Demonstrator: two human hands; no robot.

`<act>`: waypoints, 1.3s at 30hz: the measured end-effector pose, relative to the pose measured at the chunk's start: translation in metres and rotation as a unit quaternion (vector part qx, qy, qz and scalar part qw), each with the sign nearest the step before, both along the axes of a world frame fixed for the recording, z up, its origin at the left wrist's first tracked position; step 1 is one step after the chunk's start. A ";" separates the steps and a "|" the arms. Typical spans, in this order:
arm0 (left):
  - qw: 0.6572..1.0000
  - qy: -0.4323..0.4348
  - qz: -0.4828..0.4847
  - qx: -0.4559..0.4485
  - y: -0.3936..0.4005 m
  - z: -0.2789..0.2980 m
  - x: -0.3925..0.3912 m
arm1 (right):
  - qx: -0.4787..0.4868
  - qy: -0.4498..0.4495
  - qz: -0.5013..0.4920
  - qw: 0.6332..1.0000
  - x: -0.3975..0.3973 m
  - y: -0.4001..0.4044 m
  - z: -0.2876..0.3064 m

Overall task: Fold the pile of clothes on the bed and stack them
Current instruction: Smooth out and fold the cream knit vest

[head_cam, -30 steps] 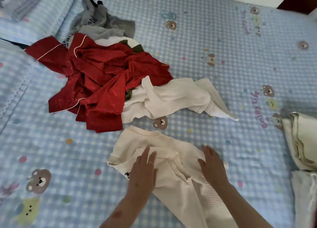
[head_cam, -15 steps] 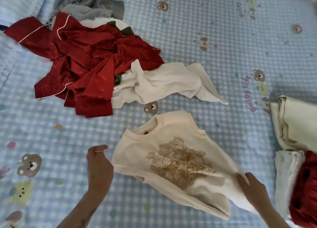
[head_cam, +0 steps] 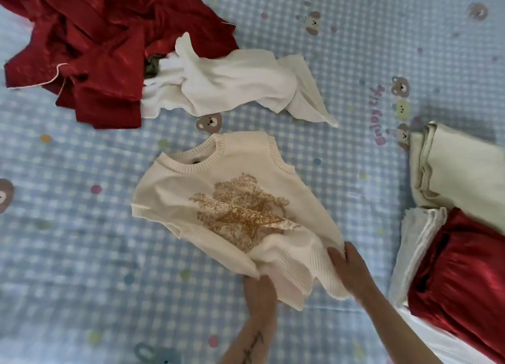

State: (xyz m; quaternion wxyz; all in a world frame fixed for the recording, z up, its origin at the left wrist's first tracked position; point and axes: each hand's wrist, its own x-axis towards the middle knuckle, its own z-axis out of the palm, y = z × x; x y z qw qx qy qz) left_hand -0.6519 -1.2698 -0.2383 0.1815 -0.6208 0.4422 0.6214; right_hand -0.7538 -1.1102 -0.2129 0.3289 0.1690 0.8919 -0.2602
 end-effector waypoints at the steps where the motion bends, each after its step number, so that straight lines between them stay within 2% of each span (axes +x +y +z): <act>1: 0.999 -0.026 0.004 -0.032 -0.003 -0.002 0.007 | 0.005 0.008 0.001 1.000 -0.001 0.005 -0.002; 4: 0.995 -0.059 0.012 -0.078 -0.014 0.005 0.041 | 0.014 0.002 0.021 1.000 0.002 0.022 -0.004; 8: 0.996 -0.033 0.011 -0.083 -0.022 0.013 0.097 | 0.018 -0.031 0.041 0.999 0.022 0.038 -0.008; 10: 0.994 -0.049 -0.036 -0.091 -0.021 0.016 0.119 | 0.028 -0.055 0.039 0.997 0.042 0.049 -0.008; 13: 0.972 -0.028 -0.153 -0.174 -0.030 0.029 0.148 | 0.060 -0.101 0.035 0.993 0.080 0.066 -0.007; 15: 0.957 -0.021 -0.247 -0.151 -0.038 0.035 0.165 | 0.096 -0.122 0.050 0.987 0.103 0.075 -0.002; 17: 0.975 -0.064 -0.196 -0.085 -0.049 0.040 0.167 | 0.103 -0.082 0.048 0.990 0.110 0.081 0.002; 18: 0.977 -0.083 -0.168 -0.100 -0.058 0.039 0.162 | 0.100 -0.047 0.042 0.993 0.102 0.078 0.005; 20: 0.972 -0.086 -0.133 -0.174 -0.087 0.033 0.135 | 0.094 0.022 0.057 0.994 0.065 0.055 0.007; 23: 0.964 -0.011 -0.118 -0.239 -0.147 0.021 0.057 | 0.026 0.128 0.095 0.987 -0.020 -0.009 -0.006; 25: 0.950 0.027 -0.137 -0.278 -0.186 0.005 0.001 | -0.026 0.156 0.120 0.980 -0.077 -0.057 -0.020; 26: 0.940 0.036 -0.163 -0.296 -0.199 -0.001 -0.020 | -0.041 0.141 0.130 0.981 -0.099 -0.076 -0.027; 29: 0.928 0.065 -0.215 -0.297 -0.223 -0.016 -0.062 | -0.010 0.104 0.209 0.972 -0.136 -0.105 -0.049; 31: 0.910 0.085 -0.247 -0.322 -0.231 -0.016 -0.080 | 0.032 0.147 0.234 0.961 -0.148 -0.102 -0.048; 35: 0.880 0.149 -0.230 -0.388 -0.249 -0.012 -0.161 | 0.065 0.226 0.137 0.962 -0.202 -0.081 -0.032; 37: 0.845 0.158 -0.262 -0.439 -0.250 -0.004 -0.205 | 0.072 0.247 0.087 0.962 -0.225 -0.077 -0.024; 39: 0.758 0.156 -0.348 -0.529 -0.232 -0.001 -0.220 | 0.161 0.306 0.114 0.931 -0.221 -0.081 -0.021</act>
